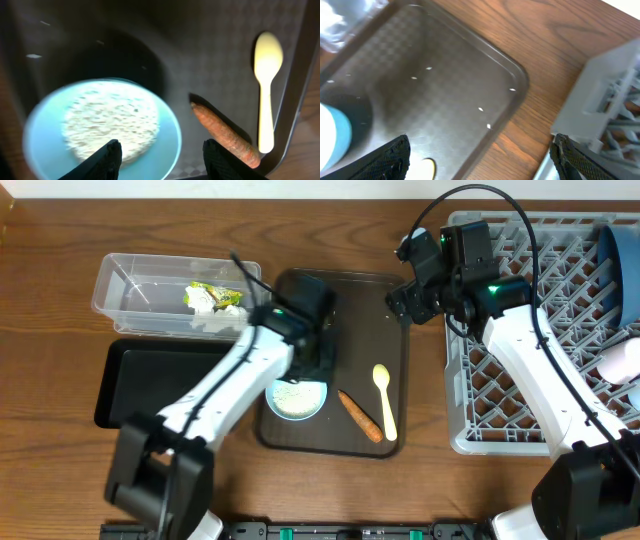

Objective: Sort waste into correct bins and load items into the dishwasher rack
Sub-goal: 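Grasp the rim of the light-blue rice bowl with the left gripper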

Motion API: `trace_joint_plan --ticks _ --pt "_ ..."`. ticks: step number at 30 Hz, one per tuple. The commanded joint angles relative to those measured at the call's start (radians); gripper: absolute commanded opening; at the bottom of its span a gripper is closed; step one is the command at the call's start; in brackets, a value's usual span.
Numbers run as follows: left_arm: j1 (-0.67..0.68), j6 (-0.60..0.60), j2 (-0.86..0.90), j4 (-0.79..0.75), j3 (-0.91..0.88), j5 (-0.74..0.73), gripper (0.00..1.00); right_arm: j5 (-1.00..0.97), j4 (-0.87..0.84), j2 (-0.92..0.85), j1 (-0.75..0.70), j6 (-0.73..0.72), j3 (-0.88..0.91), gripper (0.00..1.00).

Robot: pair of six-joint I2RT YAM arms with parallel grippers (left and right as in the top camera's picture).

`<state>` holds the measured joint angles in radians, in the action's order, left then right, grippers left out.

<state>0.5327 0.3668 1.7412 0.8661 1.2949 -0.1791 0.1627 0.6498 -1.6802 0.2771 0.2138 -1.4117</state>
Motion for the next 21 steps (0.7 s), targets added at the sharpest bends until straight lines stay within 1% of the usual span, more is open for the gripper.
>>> trace_joint_plan --ticks 1,4,6,10,16,21 --pt "0.037 0.024 0.042 0.003 -0.009 0.020 0.55 -0.098 0.002 -0.009 -0.002 -0.060 0.002 0.89" --pt "0.058 0.034 0.072 0.002 -0.010 0.024 0.55 -0.113 0.002 -0.009 -0.016 -0.085 0.002 0.89" --pt "0.068 0.056 0.089 0.001 -0.010 0.047 0.55 -0.114 0.002 -0.009 -0.023 -0.087 0.002 0.89" --pt "0.075 0.058 0.117 -0.022 -0.010 0.061 0.54 -0.114 0.002 -0.009 -0.026 -0.087 0.002 0.89" --pt "0.076 0.058 0.165 -0.042 -0.014 0.061 0.54 -0.115 0.013 -0.009 -0.041 -0.087 0.002 0.86" --pt "0.076 0.058 0.195 -0.046 -0.014 0.061 0.45 -0.114 0.018 -0.009 -0.063 -0.122 0.002 0.86"
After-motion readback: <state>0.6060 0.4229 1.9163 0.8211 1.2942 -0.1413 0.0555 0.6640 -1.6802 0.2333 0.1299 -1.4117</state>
